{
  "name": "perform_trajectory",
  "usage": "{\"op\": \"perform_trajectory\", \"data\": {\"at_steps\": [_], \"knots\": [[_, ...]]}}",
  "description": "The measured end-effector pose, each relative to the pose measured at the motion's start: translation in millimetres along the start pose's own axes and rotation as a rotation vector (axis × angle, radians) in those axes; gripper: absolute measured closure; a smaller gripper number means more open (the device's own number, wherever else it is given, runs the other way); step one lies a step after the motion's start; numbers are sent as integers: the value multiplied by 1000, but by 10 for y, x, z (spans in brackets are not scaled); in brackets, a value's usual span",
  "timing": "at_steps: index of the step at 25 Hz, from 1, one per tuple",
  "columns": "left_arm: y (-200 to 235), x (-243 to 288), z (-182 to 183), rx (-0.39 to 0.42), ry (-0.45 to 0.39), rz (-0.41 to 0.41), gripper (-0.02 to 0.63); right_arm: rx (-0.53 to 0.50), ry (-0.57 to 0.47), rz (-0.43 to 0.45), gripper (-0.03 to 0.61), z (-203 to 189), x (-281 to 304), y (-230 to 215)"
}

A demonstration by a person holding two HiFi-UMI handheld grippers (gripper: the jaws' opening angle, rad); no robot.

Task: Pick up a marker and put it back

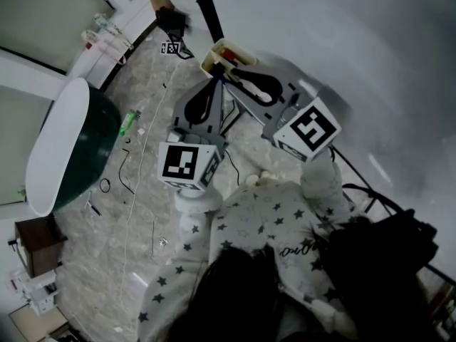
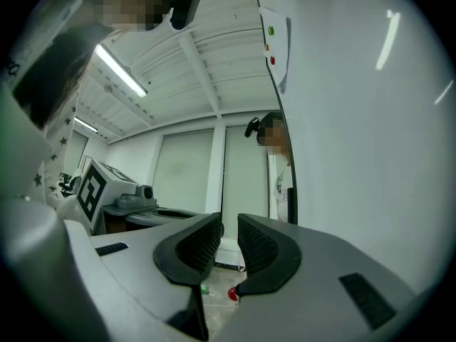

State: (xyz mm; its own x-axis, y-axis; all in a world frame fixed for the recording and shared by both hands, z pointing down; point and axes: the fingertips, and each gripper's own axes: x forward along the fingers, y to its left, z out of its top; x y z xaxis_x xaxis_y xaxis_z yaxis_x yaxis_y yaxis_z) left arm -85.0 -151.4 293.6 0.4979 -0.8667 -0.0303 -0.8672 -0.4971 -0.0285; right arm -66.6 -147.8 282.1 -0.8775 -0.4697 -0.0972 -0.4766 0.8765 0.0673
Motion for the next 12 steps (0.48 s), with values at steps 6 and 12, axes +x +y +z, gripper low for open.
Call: {"op": "perform_trajectory", "data": {"at_steps": [6, 12], "knots": [[-77, -39, 157, -3, -8, -23, 612, -9, -5, -26, 572, 113, -54, 9], [-104, -18, 181, -3, -11, -32, 612, 0, 4, -34, 572, 54, -89, -38]]}}
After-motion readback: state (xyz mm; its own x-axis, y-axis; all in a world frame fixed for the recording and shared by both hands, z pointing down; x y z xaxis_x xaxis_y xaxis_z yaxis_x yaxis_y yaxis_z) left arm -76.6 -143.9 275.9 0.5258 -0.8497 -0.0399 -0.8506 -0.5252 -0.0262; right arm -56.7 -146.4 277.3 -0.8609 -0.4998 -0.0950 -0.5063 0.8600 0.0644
